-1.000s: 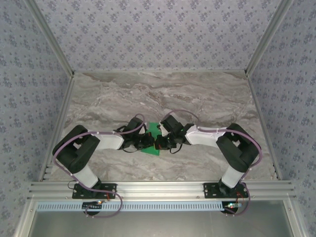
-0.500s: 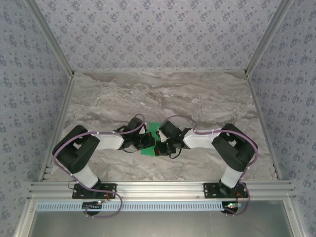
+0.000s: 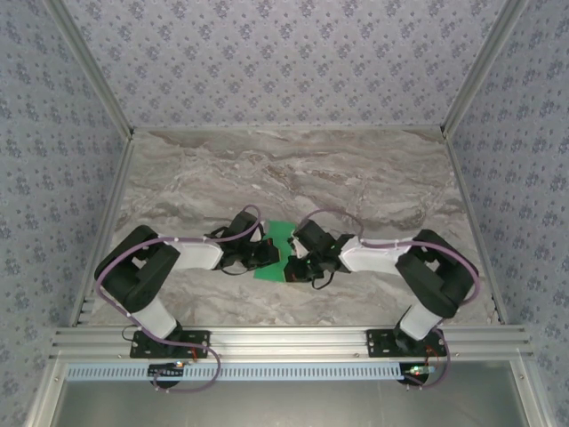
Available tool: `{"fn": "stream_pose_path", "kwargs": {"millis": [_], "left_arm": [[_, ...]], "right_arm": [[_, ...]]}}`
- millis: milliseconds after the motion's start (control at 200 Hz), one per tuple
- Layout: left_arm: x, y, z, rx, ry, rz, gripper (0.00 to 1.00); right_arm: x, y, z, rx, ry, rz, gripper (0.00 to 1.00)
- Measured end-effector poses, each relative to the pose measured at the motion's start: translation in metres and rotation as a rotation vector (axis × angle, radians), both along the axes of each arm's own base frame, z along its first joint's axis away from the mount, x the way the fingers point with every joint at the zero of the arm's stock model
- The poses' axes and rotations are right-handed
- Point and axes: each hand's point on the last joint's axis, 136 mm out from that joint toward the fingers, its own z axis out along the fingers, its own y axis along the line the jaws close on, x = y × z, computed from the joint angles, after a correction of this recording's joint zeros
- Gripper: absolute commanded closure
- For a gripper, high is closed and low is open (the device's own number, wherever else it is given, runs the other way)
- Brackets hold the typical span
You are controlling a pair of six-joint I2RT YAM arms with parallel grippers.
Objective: Fold a paper plane with a square sheet of paper (pick it up from the middle)
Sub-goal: Fold the triangle a second time at the center of the table.
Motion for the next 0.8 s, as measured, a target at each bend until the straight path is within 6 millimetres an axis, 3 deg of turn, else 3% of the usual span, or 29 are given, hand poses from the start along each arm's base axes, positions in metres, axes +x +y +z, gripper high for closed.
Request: {"fn": "stream_pose_path", "kwargs": {"millis": [135,280,465,799], "left_arm": [[0.000,-0.001,0.001,-0.004,0.000,-0.001,0.98],[0.000,-0.001,0.001,-0.006,0.000,0.001,0.95],[0.000,-0.001,0.005,-0.011,0.002,0.008,0.86],[0.003,-0.002,0.023,-0.041,-0.036,0.015,0.90]], "right_arm": [[0.026,-0.013,0.017,0.040,-0.036,-0.090,0.71],[0.056,-0.031,0.020,0.057,-0.050,-0.183,0.64],[0.072,-0.031,0.014,0.058,-0.034,-0.184,0.65],[0.081,-0.012,0.009,0.073,-0.026,-0.090,0.69]]}}
